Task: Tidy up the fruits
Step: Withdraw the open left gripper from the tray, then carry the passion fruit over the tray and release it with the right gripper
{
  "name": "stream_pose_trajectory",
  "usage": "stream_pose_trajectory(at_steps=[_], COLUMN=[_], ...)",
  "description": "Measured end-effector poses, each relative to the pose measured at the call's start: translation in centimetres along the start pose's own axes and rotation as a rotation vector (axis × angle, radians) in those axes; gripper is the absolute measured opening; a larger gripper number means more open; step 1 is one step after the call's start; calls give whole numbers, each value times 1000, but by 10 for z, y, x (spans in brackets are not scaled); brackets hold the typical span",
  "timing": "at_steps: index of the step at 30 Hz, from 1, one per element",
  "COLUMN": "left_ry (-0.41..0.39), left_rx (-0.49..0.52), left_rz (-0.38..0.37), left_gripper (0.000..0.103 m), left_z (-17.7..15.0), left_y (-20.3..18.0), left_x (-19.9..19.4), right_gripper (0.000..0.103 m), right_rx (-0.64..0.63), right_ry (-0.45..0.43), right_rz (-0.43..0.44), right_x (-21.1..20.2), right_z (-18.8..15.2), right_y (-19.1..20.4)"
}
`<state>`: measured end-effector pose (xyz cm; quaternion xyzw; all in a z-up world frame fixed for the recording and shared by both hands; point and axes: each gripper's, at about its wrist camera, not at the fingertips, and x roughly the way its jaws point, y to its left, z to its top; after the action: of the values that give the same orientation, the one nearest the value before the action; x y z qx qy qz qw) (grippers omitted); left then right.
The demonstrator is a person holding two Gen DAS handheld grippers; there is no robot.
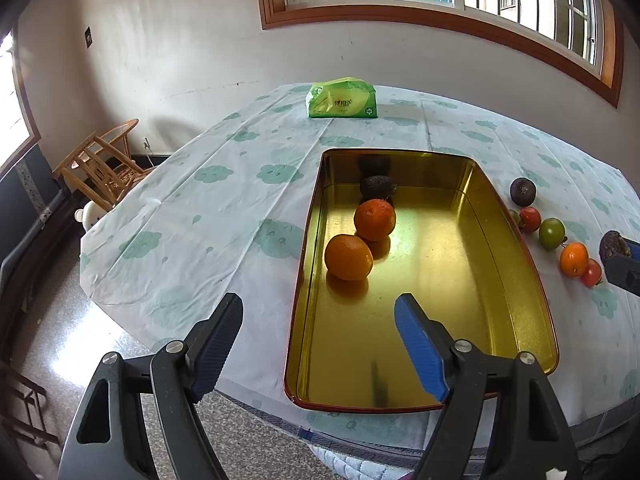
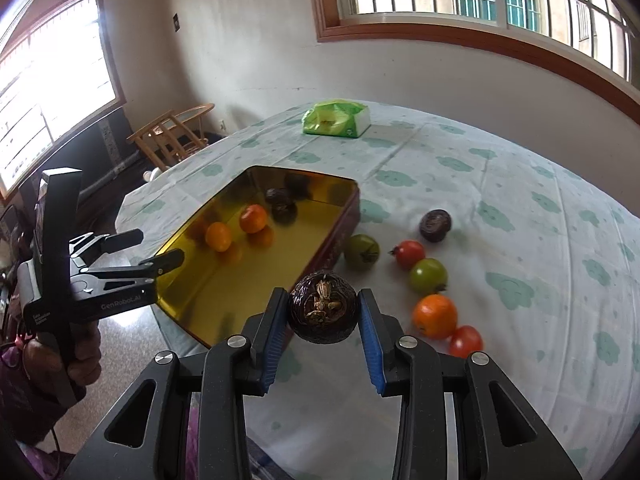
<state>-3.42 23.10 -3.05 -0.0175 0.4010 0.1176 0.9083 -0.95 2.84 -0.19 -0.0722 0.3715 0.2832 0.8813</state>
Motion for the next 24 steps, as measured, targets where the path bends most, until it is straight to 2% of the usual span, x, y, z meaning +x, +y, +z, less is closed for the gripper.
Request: stream_pose_trajectory(at_steps=[11,24], left_ry=[10,15], left_rx=[1,-13], left_rz=[-9,1], left_gripper=[77,85], left_z=[-3,-3], left_y=[7,19], left_x=[4,10], right_gripper=[37,37], right_rx=[-69,-84], right_ry=[59,134], right_rz=[72,73], right_x=[43,84], right_z=[22,31], right_y=[37,46])
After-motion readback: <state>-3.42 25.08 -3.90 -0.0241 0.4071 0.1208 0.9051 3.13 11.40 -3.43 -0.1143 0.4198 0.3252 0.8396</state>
